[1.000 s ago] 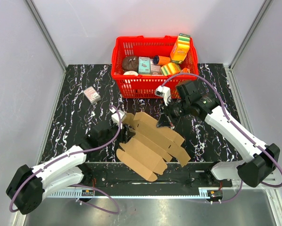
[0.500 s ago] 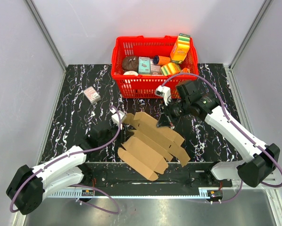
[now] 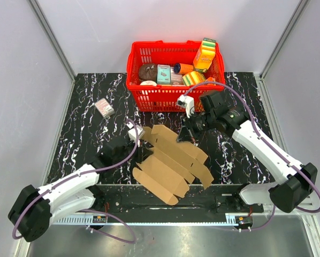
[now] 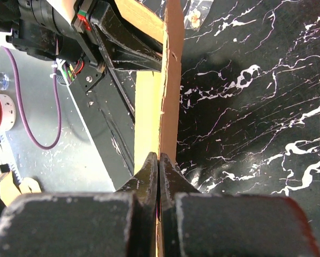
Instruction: Fold the paper box
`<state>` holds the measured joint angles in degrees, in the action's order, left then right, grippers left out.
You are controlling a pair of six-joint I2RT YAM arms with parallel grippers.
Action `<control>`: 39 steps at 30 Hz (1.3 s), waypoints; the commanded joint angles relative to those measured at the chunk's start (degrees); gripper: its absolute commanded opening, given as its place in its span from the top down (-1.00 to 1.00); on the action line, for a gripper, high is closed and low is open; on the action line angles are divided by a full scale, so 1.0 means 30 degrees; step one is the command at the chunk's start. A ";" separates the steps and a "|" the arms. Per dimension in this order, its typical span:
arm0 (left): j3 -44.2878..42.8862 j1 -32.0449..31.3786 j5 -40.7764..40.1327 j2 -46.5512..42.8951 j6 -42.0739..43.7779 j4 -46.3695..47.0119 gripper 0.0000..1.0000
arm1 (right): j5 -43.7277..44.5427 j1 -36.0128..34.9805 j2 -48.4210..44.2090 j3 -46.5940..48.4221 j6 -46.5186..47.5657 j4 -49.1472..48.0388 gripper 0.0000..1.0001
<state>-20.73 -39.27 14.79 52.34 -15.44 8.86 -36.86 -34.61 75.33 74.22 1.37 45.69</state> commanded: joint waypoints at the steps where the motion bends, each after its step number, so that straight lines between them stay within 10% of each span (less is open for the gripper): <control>1: -0.1292 -0.0007 0.0229 0.0571 -0.0594 0.0094 0.67 | 0.0304 -0.0152 0.0202 0.0076 -0.1040 -0.1519 1.00; 12: -0.4013 -0.0973 -0.4163 0.2738 -0.1005 -0.2894 0.99 | 0.1094 -0.0152 0.0583 -0.0099 -0.2094 -0.2222 1.00; 39: -0.9407 -0.7649 -2.0188 0.7338 -0.2763 -0.6674 1.00 | 0.2209 -0.0124 0.1814 -0.0539 -1.0415 -0.7086 1.00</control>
<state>-44.25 -59.16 -35.00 73.67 -21.37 -13.67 -30.59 -34.61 79.85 73.36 -26.02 28.49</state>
